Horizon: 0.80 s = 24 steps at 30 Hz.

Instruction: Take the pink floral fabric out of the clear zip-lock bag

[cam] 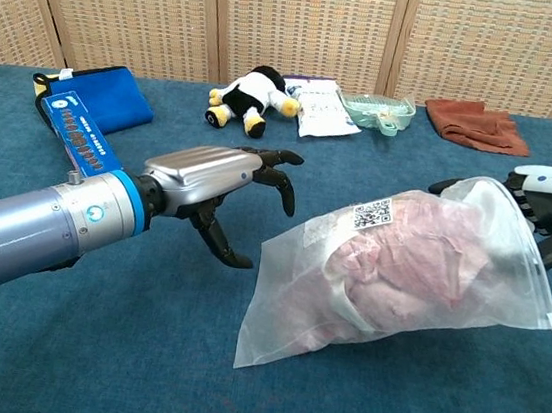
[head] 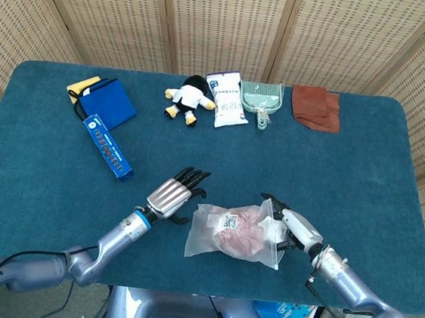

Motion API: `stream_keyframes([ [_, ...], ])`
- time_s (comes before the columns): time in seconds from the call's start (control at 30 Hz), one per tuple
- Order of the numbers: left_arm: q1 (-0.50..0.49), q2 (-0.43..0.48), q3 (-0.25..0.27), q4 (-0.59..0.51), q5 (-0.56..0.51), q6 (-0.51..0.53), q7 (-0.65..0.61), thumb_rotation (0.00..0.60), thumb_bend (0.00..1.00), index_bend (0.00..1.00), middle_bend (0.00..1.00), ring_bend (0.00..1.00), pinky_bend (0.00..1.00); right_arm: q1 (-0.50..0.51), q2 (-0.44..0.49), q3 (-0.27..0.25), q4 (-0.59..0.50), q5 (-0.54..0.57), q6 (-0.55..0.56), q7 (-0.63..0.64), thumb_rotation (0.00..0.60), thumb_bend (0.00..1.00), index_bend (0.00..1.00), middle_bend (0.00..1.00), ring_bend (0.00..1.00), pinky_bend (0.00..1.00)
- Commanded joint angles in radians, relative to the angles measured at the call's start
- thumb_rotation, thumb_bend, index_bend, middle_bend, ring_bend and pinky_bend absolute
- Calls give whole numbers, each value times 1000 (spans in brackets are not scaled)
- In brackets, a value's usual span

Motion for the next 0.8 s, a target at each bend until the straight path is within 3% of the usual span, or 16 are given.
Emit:
stream_keyframes([
  [0.03, -6, -21, -1, 25, -9, -7, -18, 600, 207, 346, 0, 0, 0, 2, -2, -2, -2, -1, 0, 4, 600, 688, 768, 0, 0, 0],
  [0.47, -24, -94, -1, 115, -17, -13, -58, 600, 271, 434, 0, 0, 0, 8, 5, -9, -10, -10, 4, 27, 600, 688, 768, 0, 0, 0],
  [0.8, -26, -115, -4, 135, -19, 0, -64, 600, 346, 607, 0, 0, 0, 10, 3, -17, -9, -17, 12, 31, 600, 691, 768, 0, 0, 0],
])
